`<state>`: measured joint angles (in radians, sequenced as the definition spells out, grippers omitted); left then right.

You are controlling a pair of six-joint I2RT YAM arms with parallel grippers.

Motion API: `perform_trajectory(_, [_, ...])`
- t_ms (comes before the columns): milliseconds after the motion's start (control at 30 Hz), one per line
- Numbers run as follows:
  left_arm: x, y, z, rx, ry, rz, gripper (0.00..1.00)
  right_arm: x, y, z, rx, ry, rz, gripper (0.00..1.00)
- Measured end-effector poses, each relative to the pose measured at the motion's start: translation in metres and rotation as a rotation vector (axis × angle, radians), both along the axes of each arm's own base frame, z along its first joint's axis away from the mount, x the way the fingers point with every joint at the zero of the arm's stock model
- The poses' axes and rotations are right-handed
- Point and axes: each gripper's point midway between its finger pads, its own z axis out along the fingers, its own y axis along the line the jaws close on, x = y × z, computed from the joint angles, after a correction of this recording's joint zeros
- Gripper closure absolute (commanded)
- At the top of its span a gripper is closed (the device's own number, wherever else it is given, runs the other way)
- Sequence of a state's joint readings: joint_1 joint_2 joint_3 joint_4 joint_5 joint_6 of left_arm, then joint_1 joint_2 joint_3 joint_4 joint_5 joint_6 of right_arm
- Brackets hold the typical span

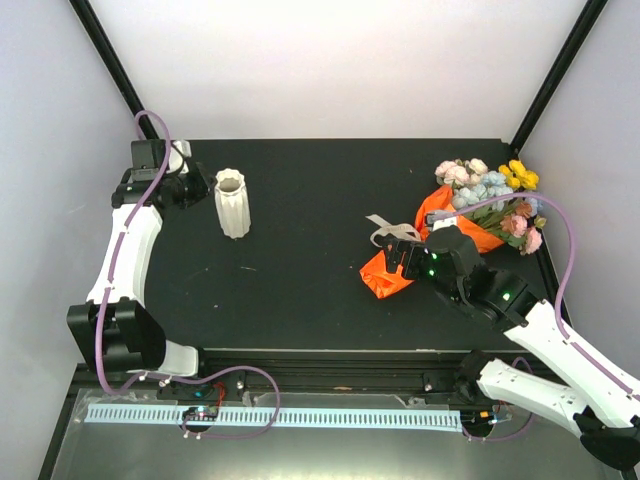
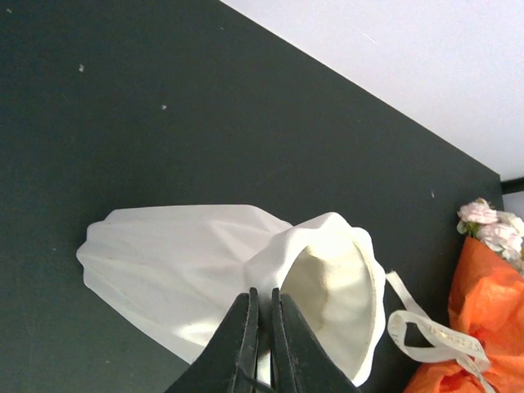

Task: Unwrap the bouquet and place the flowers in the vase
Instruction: Place the vase at the center of the board.

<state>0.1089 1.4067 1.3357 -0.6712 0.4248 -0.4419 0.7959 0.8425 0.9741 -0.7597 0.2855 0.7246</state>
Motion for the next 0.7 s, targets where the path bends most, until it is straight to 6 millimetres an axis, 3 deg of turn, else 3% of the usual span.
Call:
perform_trajectory(133, [0.002,0.008,-0.001,0.028,-0.003,0.032,0.92,-0.001,0.000,-0.001,0.008,0.009,-0.008,0.00])
perform_trajectory(333, [0.002,0.016,-0.004,0.053,0.011,0.064,0.76,-0.001,0.000,-0.001,0.015,0.013,-0.013,0.00])
perform_trajectory(533, [-0.002,0.024,-0.009,0.073,0.036,0.092,0.67,0.000,0.001,-0.003,0.016,0.024,-0.013,0.00])
perform_trajectory(700, [-0.005,0.023,-0.006,0.079,0.034,0.090,0.43,0.001,0.003,-0.007,0.010,0.037,-0.016,0.00])
